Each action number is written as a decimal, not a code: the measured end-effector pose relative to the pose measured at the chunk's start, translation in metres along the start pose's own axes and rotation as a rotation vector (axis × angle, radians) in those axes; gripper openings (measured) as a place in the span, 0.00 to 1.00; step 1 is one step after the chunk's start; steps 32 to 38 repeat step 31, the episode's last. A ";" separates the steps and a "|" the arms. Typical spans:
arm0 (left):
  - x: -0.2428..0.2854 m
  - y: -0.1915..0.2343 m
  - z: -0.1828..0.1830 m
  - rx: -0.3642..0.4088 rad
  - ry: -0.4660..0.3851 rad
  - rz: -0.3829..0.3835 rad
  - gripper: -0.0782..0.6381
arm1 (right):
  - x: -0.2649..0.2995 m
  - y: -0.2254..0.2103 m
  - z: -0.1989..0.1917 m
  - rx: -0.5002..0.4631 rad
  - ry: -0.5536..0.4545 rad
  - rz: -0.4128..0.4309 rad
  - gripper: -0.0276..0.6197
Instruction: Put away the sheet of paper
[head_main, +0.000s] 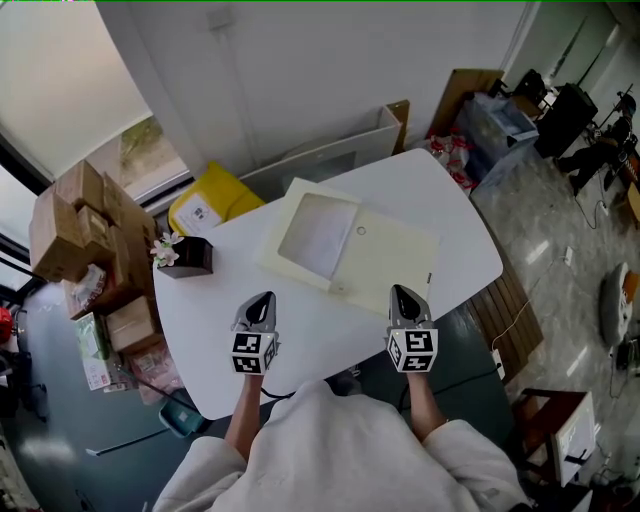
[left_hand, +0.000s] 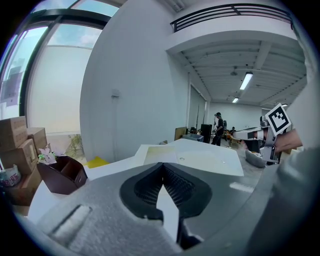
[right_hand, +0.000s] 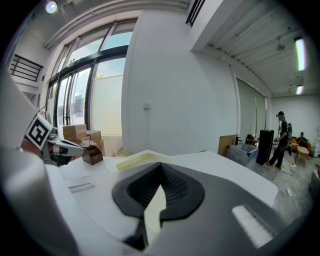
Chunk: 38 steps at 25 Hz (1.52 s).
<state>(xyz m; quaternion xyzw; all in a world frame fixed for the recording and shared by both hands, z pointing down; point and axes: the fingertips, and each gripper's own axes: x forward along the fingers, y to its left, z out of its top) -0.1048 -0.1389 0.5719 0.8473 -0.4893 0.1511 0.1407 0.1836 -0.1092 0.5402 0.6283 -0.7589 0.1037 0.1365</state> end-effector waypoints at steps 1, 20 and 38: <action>0.000 -0.002 0.001 0.001 -0.002 -0.002 0.12 | -0.003 -0.001 -0.002 0.002 0.002 -0.004 0.04; 0.005 -0.010 0.005 -0.005 -0.009 -0.002 0.12 | 0.001 -0.007 -0.006 -0.016 0.027 -0.010 0.04; 0.008 -0.007 0.004 -0.010 -0.004 0.006 0.12 | 0.008 -0.006 -0.009 -0.018 0.039 0.002 0.04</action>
